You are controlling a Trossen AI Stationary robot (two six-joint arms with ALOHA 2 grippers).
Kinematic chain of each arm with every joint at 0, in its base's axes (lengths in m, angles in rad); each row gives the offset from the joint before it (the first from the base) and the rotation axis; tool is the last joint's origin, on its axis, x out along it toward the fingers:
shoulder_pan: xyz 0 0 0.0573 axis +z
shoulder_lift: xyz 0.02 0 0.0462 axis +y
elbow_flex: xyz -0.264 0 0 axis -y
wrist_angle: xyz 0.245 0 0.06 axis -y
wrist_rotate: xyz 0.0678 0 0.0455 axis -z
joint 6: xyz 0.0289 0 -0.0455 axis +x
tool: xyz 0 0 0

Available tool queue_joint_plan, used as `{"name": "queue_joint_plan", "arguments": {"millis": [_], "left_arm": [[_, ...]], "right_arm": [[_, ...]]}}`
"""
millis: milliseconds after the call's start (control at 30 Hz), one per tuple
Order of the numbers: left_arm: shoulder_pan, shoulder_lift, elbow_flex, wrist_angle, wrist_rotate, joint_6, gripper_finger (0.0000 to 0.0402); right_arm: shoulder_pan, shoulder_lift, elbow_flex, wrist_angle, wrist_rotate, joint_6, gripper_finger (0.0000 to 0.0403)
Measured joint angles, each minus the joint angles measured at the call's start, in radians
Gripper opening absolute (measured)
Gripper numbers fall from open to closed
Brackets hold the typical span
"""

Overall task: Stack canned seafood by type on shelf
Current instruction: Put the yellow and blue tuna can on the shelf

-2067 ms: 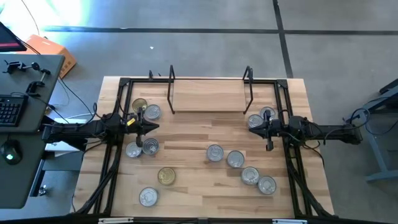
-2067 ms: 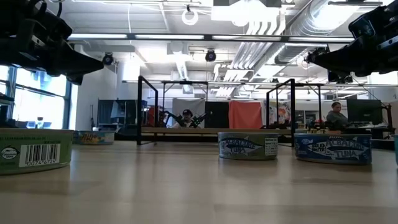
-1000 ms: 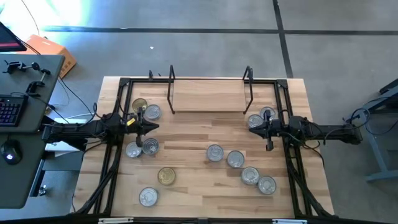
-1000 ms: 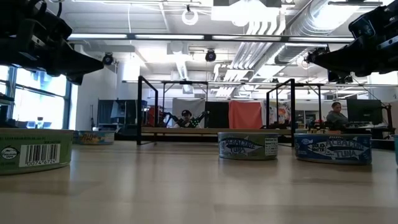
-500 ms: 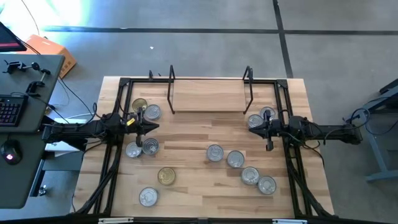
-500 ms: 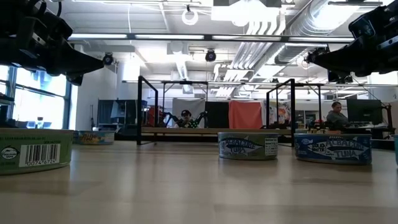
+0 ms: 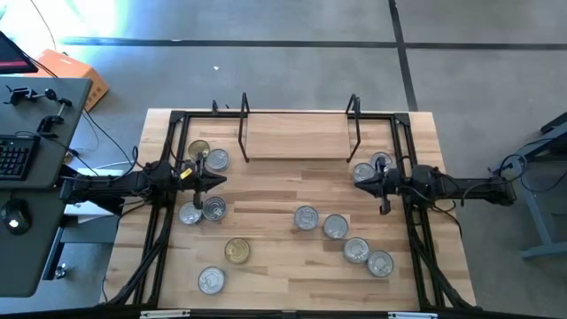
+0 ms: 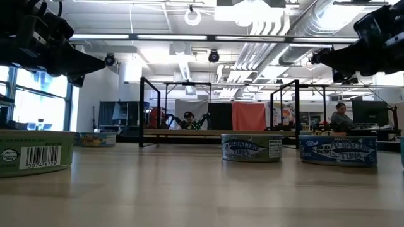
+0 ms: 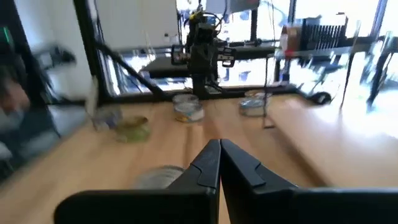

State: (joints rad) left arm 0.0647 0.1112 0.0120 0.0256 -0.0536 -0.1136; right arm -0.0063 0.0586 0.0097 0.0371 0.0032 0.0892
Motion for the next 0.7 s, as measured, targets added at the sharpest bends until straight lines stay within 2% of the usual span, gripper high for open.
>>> {"name": "queue_joint_plan", "arguments": {"millis": [167,267,400,567,700], "left_arm": [[0.000,0.000,0.000,0.001,0.009,0.002,0.0001],[0.000,0.000,0.000,0.002,0.008,0.001,0.0001],[0.000,0.000,0.000,-0.001,0.008,0.004,0.0001],[0.000,0.002,0.000,-0.014,0.009,0.078,0.0001],[0.000,0.002,0.000,-0.014,0.009,0.080,0.0001]], "right_arm": [[0.000,0.000,0.000,0.103,0.113,0.379,0.0002],[0.000,0.010,0.000,0.112,0.169,0.472,0.0002],[0.016,0.073,0.000,0.138,0.108,0.533,0.0002],[0.088,0.218,0.061,0.092,0.226,0.472,0.0002],[0.144,0.355,0.203,-0.090,0.295,0.395,0.0002]]}}
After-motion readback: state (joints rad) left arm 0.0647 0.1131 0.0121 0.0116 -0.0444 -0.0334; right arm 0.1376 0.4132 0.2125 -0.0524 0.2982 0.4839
